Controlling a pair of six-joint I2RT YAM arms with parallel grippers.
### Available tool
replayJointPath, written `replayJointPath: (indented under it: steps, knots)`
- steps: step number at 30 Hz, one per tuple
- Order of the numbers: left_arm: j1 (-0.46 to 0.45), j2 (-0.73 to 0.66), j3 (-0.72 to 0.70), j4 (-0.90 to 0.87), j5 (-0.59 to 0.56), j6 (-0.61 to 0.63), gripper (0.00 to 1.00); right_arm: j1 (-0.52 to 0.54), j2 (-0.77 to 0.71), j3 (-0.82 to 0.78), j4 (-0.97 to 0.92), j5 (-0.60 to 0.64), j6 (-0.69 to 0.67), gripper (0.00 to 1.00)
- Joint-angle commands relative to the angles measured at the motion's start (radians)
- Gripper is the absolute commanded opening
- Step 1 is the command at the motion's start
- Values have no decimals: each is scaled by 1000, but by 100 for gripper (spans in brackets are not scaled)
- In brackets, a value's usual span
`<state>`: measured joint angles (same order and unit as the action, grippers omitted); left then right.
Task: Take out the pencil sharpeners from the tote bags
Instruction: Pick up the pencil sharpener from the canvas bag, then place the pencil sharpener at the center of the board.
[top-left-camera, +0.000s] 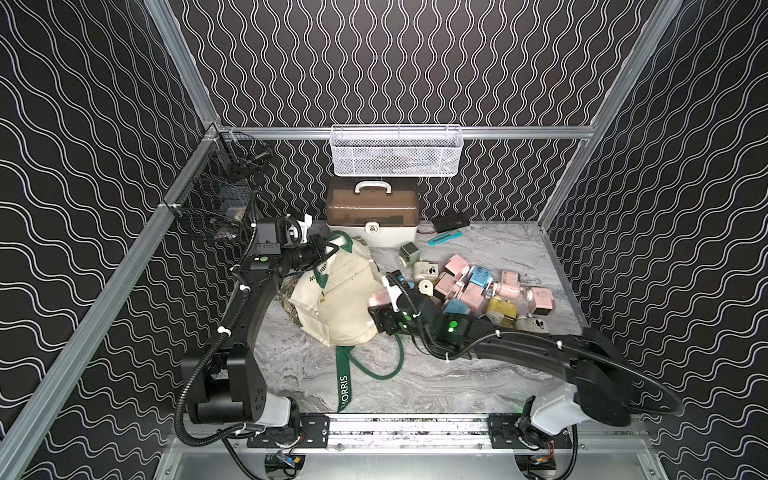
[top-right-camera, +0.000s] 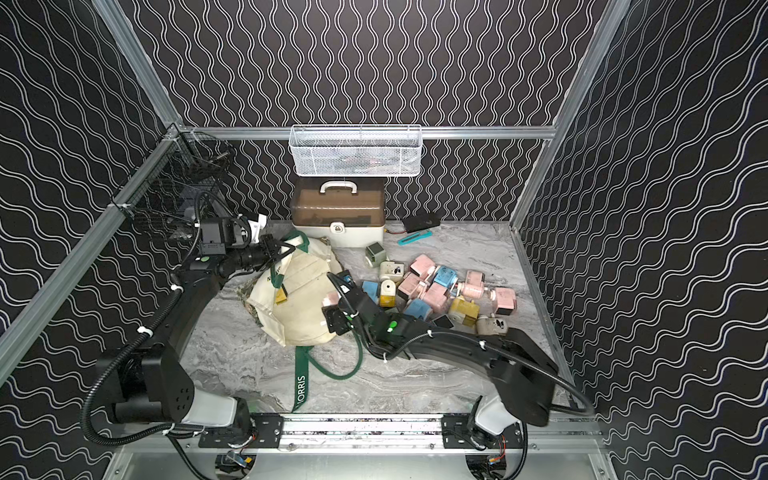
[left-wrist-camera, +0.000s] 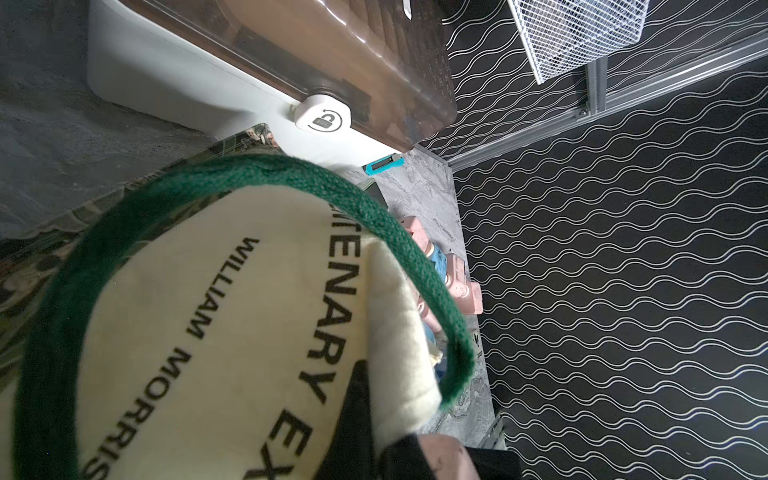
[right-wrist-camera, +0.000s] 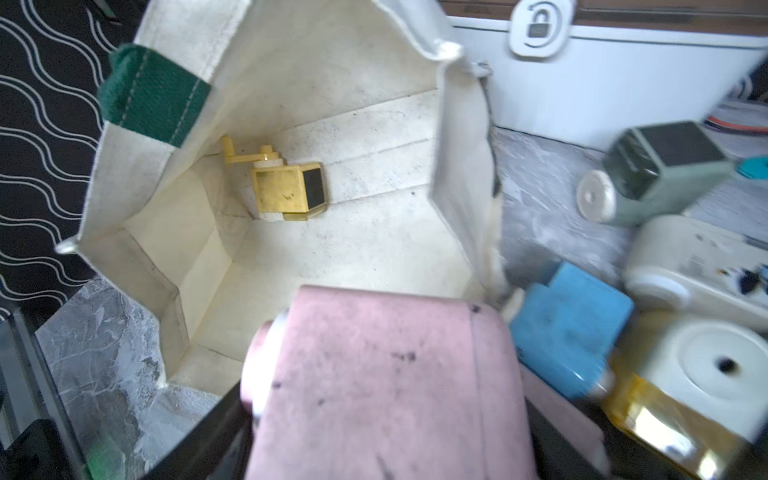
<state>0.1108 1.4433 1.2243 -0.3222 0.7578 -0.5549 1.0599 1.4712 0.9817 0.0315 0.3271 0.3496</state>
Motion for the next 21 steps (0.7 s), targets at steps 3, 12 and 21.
replayJointPath:
  steps: [3, 12, 21]
  knots:
    - [0, -1, 3, 24, 10, 1, 0, 2, -214, -146, -172, 232, 181, 60]
    - [0, 5, 4, 28, 17, -4, 0, -38, -476, -301, -540, 709, 596, 62]
    - [0, 0, 3, 28, 14, -2, 0, -216, -642, -481, -533, 757, 798, 61]
